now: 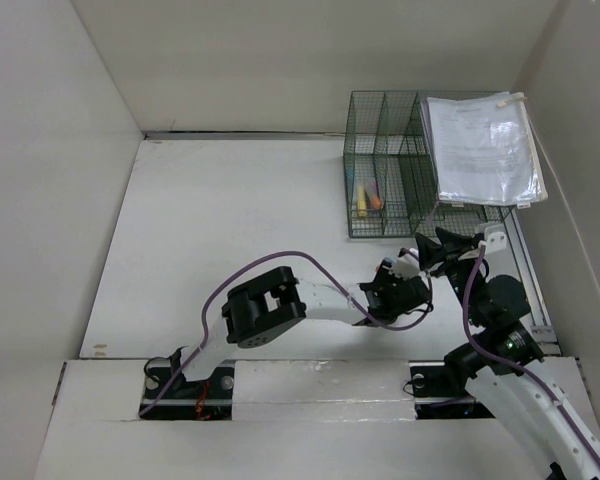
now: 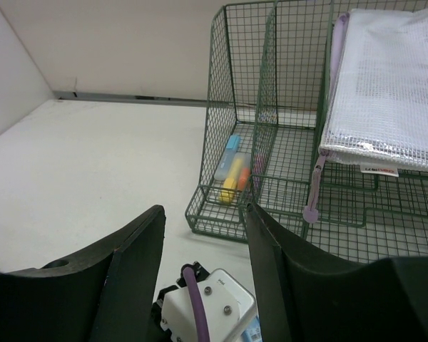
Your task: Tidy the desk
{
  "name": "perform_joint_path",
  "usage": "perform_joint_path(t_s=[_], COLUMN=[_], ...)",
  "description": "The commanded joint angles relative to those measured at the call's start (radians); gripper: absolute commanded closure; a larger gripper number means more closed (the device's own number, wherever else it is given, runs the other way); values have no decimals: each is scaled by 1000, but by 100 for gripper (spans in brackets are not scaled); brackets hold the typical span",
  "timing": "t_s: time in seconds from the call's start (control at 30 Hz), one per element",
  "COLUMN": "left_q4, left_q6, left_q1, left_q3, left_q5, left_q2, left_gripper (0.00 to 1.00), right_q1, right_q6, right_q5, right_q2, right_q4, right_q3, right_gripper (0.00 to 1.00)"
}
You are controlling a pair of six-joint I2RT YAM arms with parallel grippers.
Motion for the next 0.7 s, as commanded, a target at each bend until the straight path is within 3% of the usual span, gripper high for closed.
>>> perform_joint_path(t_s=[0.0,0.23,0.4,0.67], left_q4=[19,16,16,12], left_q6=[13,8,-9,-18], left_q1=[9,9,9,9], left_q3=[28,-32,-98,-103], left_q5=[-17,-20,-23,-26], left_q2=[4,-27,-77,-94], left_gripper=[55,67,66,42], right_q1=[-5,-5,-5,-5], right_q6=[0,0,0,0], right_q5=[-9,-9,-9,-14], right_q2=[-3,3,3,13], right_q4=[61,62,64,72], right_q3=[5,5,5,2], right_gripper=[45,45,45,45])
